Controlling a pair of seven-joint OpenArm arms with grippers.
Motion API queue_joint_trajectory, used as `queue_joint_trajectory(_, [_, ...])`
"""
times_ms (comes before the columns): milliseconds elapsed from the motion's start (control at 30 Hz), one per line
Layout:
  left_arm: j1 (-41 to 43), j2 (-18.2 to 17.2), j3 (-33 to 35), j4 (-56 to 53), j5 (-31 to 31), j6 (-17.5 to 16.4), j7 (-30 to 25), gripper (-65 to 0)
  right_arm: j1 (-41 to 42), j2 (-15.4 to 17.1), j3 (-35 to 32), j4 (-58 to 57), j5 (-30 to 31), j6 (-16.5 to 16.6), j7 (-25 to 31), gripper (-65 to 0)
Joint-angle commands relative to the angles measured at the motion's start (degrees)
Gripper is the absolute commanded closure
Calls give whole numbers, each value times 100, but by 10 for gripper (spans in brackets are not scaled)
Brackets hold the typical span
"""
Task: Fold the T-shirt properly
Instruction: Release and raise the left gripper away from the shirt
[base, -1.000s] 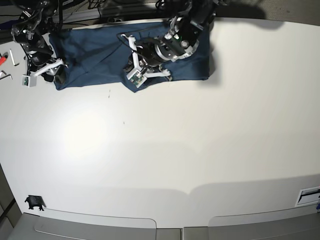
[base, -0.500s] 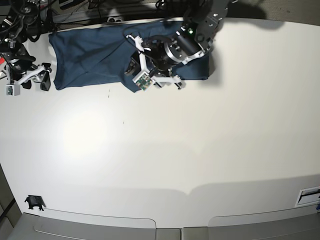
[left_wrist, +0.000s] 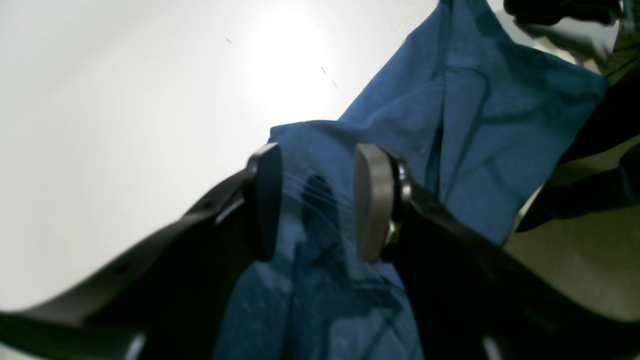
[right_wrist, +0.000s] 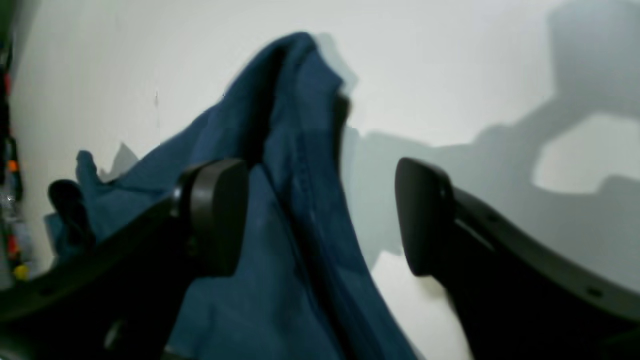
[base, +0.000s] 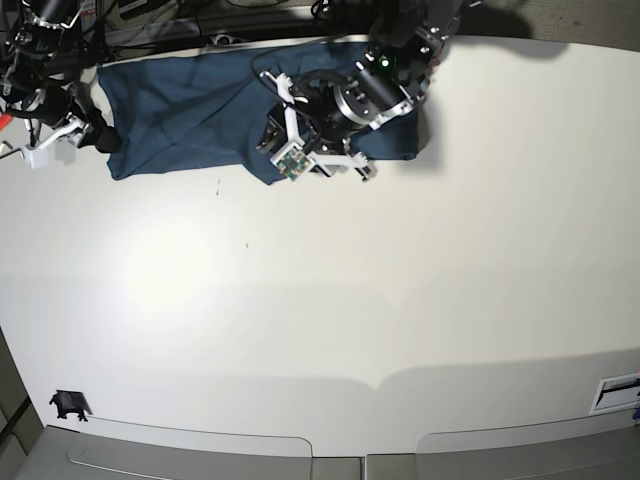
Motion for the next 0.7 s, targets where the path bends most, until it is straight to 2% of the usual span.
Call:
queue_joint_trajectory(0, [-48,63,15,118,-57,-11,-140,-220,76,160,44,-48,-9,28,-24,-432])
queue_joint_trajectory(167, [-48,63,15,118,-57,-9,-142,-220,83,160,-138,-188,-4,28,-225,-432])
queue_joint_trajectory(500, [-48,63,15,118,-55,-11,-142,-220,83,160,-1276,-188,-4,28,-236,-432])
queue_joint_trajectory(667, [-48,61,15,122,131,9,-144,-220,85,160,-1475,-188,-2,28,-236,-432])
